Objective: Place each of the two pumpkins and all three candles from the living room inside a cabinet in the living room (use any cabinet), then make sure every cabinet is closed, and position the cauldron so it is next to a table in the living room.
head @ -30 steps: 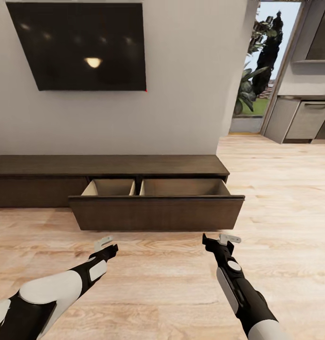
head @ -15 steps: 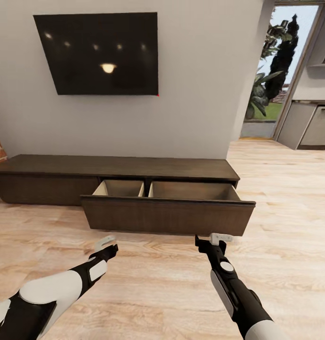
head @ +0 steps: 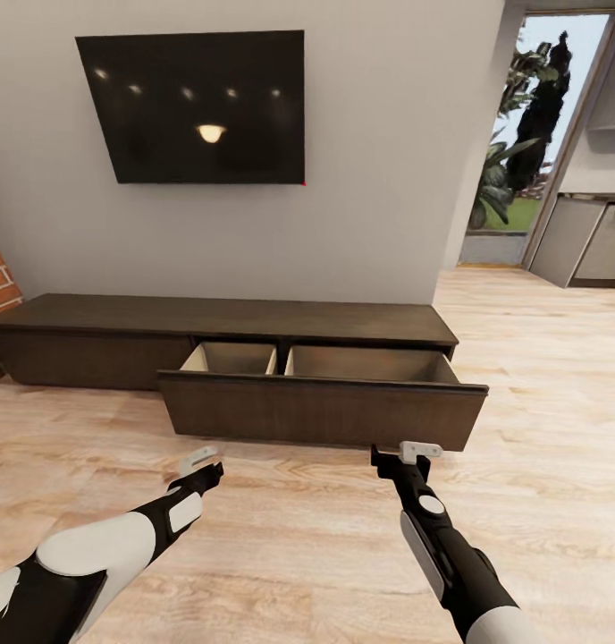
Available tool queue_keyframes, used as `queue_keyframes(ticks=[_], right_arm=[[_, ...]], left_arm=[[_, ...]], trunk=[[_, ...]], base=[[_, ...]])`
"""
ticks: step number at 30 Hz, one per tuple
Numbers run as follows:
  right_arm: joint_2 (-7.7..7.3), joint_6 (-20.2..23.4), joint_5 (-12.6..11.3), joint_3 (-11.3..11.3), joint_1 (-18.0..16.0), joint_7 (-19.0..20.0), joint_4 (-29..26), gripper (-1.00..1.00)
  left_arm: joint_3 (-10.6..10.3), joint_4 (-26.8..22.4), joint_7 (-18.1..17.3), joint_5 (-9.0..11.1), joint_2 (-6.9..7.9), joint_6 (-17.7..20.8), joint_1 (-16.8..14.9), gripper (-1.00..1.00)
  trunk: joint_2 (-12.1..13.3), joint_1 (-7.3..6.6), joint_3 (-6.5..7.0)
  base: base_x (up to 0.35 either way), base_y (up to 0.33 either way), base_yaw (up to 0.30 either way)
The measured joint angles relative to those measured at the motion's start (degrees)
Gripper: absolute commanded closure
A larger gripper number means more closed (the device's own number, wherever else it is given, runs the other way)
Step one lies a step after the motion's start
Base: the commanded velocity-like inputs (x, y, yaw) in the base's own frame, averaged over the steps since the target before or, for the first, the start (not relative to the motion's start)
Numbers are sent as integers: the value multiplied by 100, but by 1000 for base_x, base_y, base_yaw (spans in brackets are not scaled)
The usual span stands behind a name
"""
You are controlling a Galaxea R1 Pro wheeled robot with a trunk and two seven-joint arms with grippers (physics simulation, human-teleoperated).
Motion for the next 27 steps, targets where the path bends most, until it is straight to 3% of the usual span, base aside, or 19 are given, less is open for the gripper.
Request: queue_keyframes(ticks=[5,15,17,27], right_arm=[[-2,-3,-10,0,-3,-4,-11,-100],[-11,-36,-10,-8,0,-9,-20,-100],[-9,-244,16,-6,-1,-8,5,-100],[3,-455,34,12,3,18,399,-100]], left_arm=[[0,1,1,0,0,-8,0,-100],[0,1,7,0,-3,-7,0,-100],[0,1,8,0,-7,-1,0,-100],[0,1,4,0,-12,8,0,-100]], trunk=[[-4,8,-66],[-4,8,-66],[-4,8,-67],[-4,8,-67]], base=[[0,0,0],[0,0,0],[0,0,0],[0,0,0]])
